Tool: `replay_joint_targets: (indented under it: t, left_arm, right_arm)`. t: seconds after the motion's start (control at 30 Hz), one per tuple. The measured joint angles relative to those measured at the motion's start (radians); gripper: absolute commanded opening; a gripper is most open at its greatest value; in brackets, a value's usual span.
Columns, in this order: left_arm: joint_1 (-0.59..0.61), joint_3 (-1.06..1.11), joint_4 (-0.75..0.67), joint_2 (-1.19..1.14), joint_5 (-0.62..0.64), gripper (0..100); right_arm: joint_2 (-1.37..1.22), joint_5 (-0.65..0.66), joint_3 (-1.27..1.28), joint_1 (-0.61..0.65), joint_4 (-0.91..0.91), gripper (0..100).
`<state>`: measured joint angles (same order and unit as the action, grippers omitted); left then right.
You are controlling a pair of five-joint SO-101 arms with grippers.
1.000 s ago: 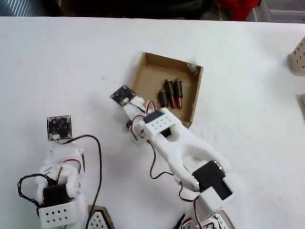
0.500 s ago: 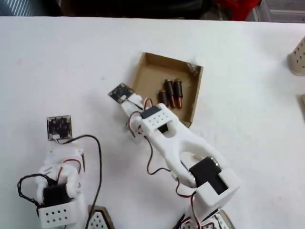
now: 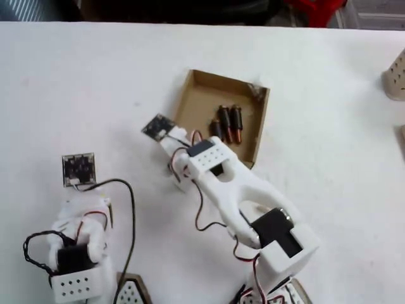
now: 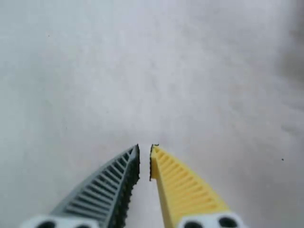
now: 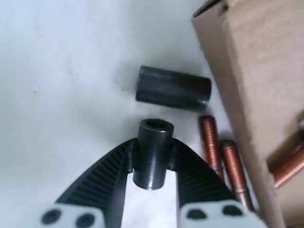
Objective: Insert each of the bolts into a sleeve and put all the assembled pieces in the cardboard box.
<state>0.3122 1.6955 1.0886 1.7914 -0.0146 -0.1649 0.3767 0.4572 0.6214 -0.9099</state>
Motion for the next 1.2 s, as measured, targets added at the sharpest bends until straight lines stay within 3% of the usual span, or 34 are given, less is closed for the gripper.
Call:
replay_joint_targets:
  t: [0.2, 0.43, 0.63, 0.87, 1.03, 1.2]
  left_arm:
    - [0.000, 0.000, 0.000, 0.000, 0.000, 8]
    - [0.000, 0.000, 0.000, 0.000, 0.000, 8]
    - [0.000, 0.000, 0.000, 0.000, -0.018, 8]
    - [0.000, 0.000, 0.000, 0.000, -0.158, 8]
    - [0.000, 0.000, -0.025, 0.000, -0.347, 8]
    - [-0.087, -0.003, -0.034, 0.000, -0.436, 8]
  right_arm:
    - [0.086, 0.000, -0.023, -0.034, -0.230, 1.7]
    - [0.359, 0.000, 0.071, -0.273, -0.376, 1.7]
    - [0.617, 0.000, 0.316, -0.476, -0.359, 1.7]
    - [0.870, 0.002, 0.571, -0.775, -0.230, 1.7]
    - [0.974, 0.002, 0.680, -0.973, -0.152, 1.7]
    - [1.022, 0.006, 0.789, -1.109, -0.066, 1.7]
